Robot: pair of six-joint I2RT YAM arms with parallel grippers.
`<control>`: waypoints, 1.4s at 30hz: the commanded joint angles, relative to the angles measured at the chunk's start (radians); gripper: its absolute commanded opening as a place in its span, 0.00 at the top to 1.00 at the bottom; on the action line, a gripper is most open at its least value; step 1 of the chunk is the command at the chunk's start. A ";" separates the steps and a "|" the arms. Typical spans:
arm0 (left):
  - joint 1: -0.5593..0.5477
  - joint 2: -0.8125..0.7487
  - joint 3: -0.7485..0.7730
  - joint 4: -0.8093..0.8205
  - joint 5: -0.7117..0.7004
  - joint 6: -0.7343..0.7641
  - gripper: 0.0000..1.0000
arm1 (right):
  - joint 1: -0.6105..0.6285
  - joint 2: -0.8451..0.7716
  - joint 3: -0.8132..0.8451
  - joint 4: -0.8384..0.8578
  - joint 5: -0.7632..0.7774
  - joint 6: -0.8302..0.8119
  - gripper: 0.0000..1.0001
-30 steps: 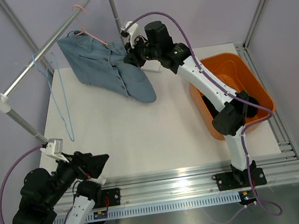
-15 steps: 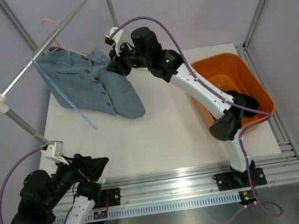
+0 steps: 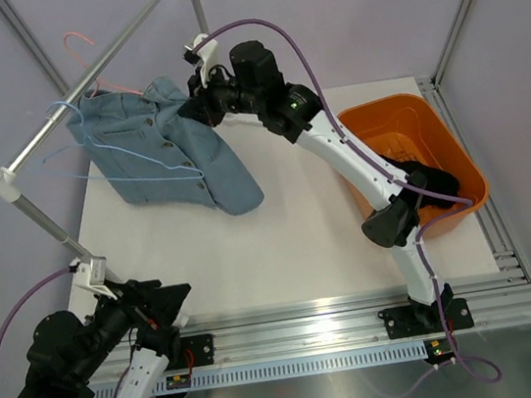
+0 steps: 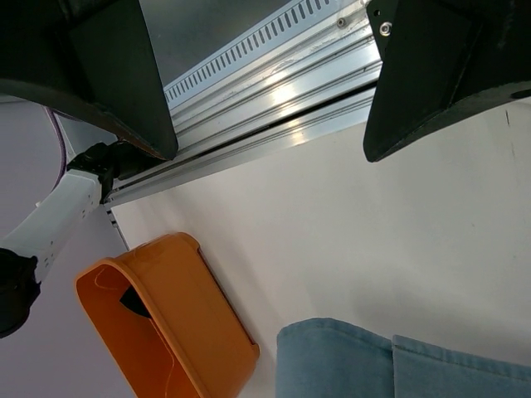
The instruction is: Remove the skirt from the hanger
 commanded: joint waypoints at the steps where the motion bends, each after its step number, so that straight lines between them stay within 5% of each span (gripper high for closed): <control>1: 0.000 0.001 0.040 0.016 0.045 0.006 0.01 | 0.005 -0.016 -0.004 0.123 0.046 0.036 1.00; 14: 0.031 0.090 0.100 0.054 0.223 0.024 0.08 | 0.005 -0.259 -0.535 0.173 0.161 0.025 1.00; 21: 0.062 0.163 0.066 0.155 0.312 -0.014 0.08 | 0.005 -0.649 -1.083 0.261 0.278 0.140 1.00; 27: 0.063 0.229 -0.016 0.302 0.358 -0.083 0.08 | 0.005 -0.970 -1.371 0.175 0.361 0.261 1.00; 33: 0.063 0.289 -0.038 0.402 0.383 -0.118 0.08 | 0.005 -1.212 -1.449 -0.026 0.425 0.353 1.00; 42: -0.027 0.454 0.052 0.506 0.361 -0.126 0.08 | 0.005 -1.498 -1.543 -0.156 0.223 0.564 1.00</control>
